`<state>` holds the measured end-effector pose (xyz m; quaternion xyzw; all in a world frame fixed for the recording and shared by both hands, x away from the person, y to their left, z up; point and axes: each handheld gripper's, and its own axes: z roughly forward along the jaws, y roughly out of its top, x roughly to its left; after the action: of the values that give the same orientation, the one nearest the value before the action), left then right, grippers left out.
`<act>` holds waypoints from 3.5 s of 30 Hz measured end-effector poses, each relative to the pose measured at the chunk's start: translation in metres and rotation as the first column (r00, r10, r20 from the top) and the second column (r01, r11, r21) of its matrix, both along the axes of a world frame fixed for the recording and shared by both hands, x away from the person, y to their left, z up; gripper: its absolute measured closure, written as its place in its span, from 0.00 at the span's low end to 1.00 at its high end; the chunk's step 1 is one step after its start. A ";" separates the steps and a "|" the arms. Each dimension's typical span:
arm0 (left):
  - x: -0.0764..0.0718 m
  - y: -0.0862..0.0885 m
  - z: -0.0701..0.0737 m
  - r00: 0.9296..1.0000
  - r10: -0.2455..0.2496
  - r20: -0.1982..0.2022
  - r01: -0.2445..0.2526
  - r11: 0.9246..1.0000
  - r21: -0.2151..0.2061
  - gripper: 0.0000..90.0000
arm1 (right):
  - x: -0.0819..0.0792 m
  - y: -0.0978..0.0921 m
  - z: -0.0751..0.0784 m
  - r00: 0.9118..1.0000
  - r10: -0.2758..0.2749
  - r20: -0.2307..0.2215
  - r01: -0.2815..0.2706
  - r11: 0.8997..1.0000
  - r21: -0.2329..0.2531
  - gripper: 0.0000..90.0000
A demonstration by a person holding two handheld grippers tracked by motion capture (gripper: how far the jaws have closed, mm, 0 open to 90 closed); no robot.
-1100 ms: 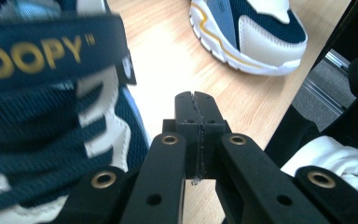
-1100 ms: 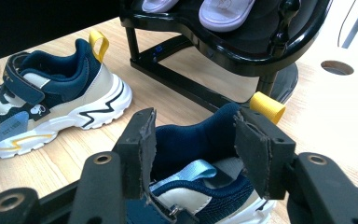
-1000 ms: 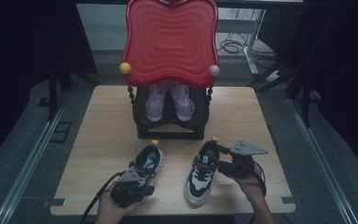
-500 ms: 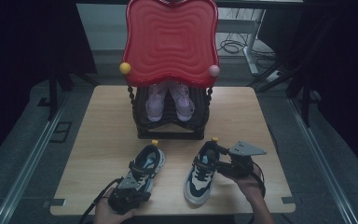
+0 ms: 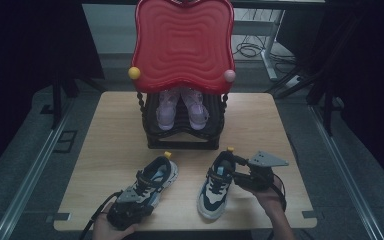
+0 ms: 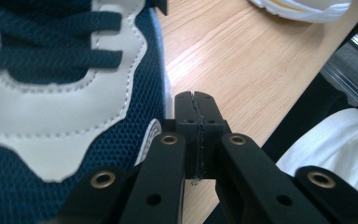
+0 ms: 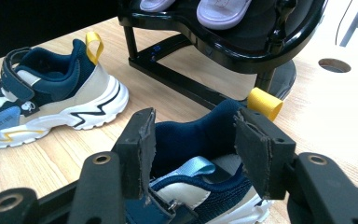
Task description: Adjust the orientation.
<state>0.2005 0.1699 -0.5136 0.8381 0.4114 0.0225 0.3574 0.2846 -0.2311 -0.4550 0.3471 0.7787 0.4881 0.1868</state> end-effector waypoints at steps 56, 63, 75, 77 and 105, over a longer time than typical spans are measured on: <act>0.077 0.102 -0.008 0.962 0.271 -0.037 -0.272 0.962 -0.025 1.00 | 0.006 -0.007 -0.007 0.998 -0.058 -0.024 0.058 0.998 0.001 0.53; 0.091 0.106 -0.009 0.954 0.294 -0.052 -0.296 0.954 -0.042 1.00 | 0.007 -0.007 -0.009 0.998 -0.057 -0.028 0.057 0.998 -0.002 0.53; 0.083 0.105 0.017 0.960 0.281 -0.009 -0.279 0.947 -0.156 1.00 | 0.006 -0.008 -0.009 0.998 -0.059 -0.029 0.059 0.998 0.002 0.53; 0.081 0.101 0.026 0.962 0.272 0.004 -0.266 0.946 -0.187 1.00 | 0.006 -0.007 -0.008 0.998 -0.058 -0.026 0.058 0.998 0.001 0.53; 0.129 -0.004 0.065 0.998 0.058 0.026 -0.053 0.986 -0.158 1.00 | 0.006 -0.008 -0.009 0.998 -0.055 -0.029 0.055 0.998 0.004 0.53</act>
<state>0.3296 0.1658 -0.4486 0.7951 0.4294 0.0129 0.4281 0.2901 -0.2391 -0.4636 0.3759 0.7704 0.4794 0.1880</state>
